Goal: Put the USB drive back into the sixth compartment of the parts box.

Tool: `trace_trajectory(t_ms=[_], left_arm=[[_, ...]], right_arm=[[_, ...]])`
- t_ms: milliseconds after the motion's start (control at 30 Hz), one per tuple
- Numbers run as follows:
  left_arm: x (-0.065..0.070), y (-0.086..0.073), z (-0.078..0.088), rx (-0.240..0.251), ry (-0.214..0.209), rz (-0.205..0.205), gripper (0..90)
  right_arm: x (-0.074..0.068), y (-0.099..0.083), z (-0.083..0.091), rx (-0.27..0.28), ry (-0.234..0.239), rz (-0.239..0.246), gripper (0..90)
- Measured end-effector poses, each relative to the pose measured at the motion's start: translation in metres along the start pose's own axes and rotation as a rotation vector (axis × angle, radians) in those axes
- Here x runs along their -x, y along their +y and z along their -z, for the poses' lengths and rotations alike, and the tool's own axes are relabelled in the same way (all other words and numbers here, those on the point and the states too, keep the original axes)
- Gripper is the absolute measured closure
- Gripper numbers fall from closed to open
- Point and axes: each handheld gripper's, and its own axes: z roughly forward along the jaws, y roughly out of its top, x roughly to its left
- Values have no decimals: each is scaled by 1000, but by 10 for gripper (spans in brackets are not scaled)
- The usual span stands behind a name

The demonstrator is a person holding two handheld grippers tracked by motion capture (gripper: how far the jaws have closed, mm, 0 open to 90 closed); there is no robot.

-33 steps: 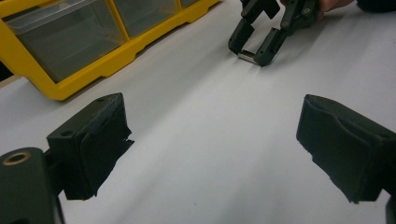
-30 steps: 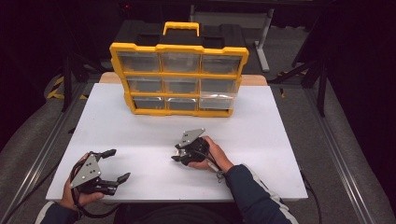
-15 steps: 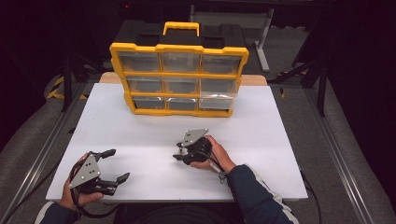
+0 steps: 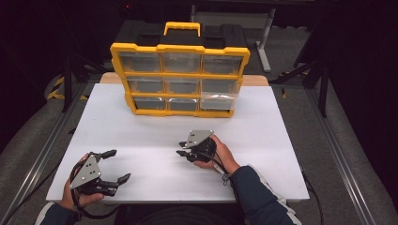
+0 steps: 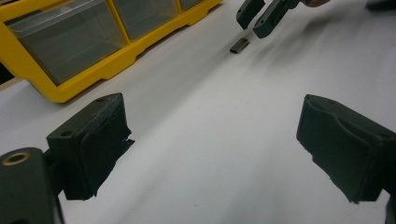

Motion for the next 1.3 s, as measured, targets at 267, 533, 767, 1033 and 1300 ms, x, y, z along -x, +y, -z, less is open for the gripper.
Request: trace_trajectory(t_ms=[267, 533, 767, 1033, 1300], left_arm=[[0, 0, 0, 0, -2, 1, 98], [0, 0, 0, -2, -6, 4, 98], [0, 0, -1, -3, -9, 5, 98], [-1, -1, -2, -5, -8, 2, 99], [0, -1, -2, -9, -11, -1, 99]], right_arm=[[9, -4, 7, 10, -22, -41, 634], [25, -13, 12, 18, -51, -122, 501], [31, -21, -4, -19, -22, -157, 470], [35, -26, -19, -62, 16, -172, 607], [32, -23, -20, -66, 27, -157, 794]])
